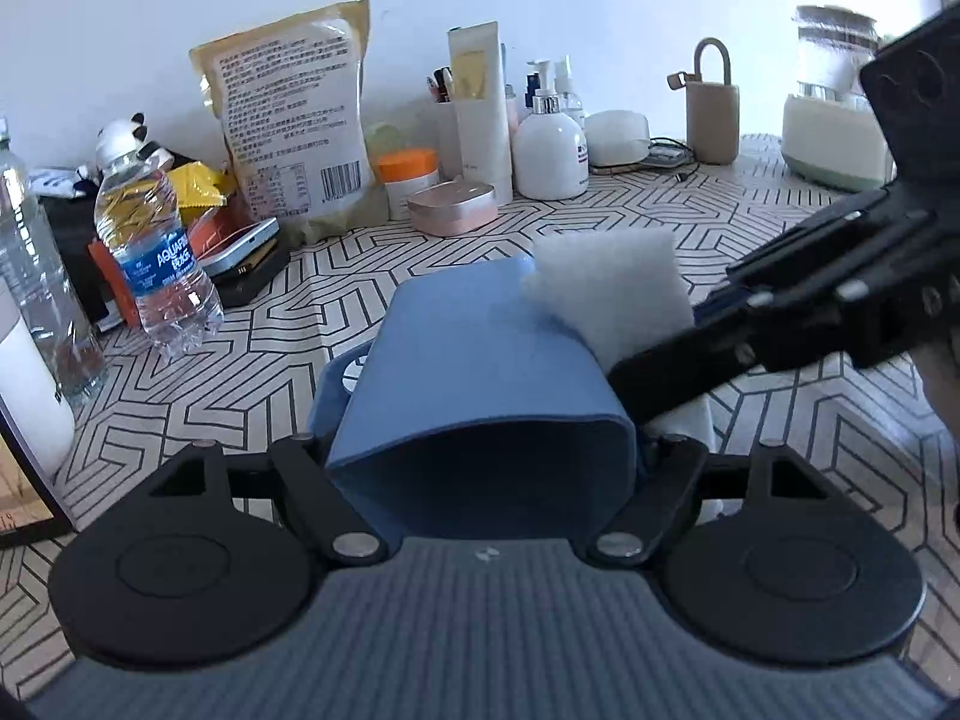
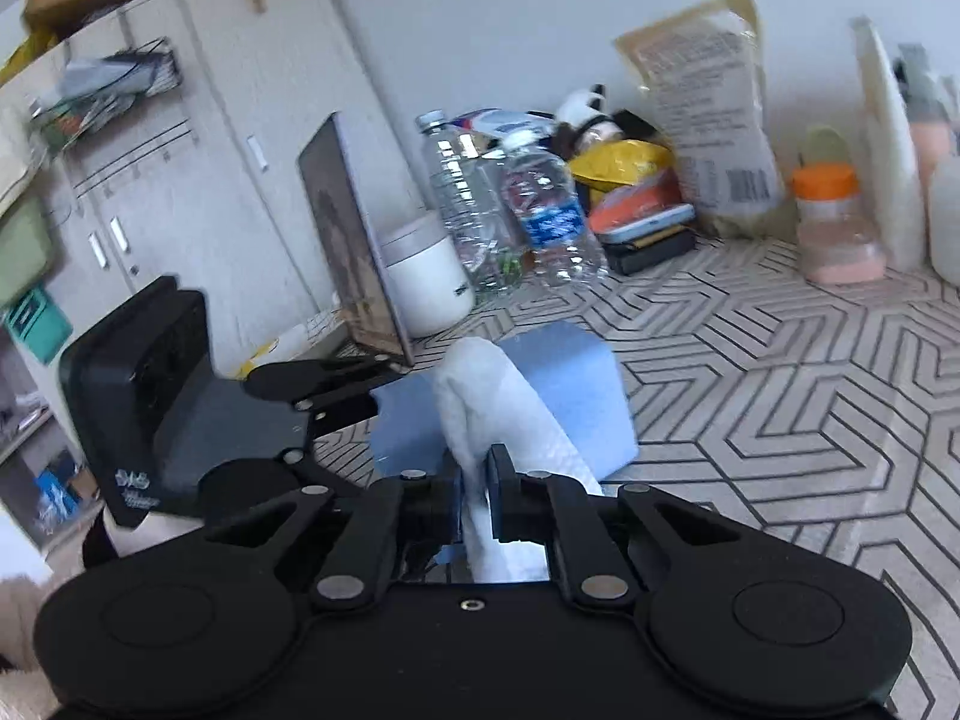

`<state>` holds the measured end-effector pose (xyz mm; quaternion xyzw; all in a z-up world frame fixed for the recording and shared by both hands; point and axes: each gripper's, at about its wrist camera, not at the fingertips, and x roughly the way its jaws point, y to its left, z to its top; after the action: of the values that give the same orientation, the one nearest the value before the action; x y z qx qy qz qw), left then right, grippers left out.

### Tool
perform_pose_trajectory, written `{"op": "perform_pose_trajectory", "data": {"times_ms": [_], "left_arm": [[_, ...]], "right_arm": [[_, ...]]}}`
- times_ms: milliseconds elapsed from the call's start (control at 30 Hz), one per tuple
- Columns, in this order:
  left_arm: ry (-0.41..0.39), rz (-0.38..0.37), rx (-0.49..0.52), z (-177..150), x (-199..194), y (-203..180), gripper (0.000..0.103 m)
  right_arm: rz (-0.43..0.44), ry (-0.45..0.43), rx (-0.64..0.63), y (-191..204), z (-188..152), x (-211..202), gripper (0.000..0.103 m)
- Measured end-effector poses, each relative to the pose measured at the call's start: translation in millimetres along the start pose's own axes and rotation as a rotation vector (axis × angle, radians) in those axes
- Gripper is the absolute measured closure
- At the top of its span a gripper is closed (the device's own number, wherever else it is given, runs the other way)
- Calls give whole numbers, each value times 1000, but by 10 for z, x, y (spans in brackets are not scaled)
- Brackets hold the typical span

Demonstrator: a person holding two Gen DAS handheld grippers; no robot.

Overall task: Clean container
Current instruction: 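Lift the blue container with the left tool while the right tool wipes its side with the cloth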

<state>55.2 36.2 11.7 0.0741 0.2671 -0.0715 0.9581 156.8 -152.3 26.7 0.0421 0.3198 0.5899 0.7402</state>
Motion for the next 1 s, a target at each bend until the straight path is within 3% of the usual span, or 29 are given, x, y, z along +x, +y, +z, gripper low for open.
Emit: {"op": "perform_pose_trajectory", "data": {"times_ms": [100, 433, 1000], "left_arm": [[0, 0, 8, 0, -4, -15, 27], [1, -15, 75, 3, -1, -115, 27], [1, 1, 87, 2, -10, -140, 26]], "right_arm": [[-18, 1, 12, -35, -27, 10, 90], [-200, 82, -18, -123, -47, 144, 90], [-56, -37, 7, -30, -6, -98, 90]]}}
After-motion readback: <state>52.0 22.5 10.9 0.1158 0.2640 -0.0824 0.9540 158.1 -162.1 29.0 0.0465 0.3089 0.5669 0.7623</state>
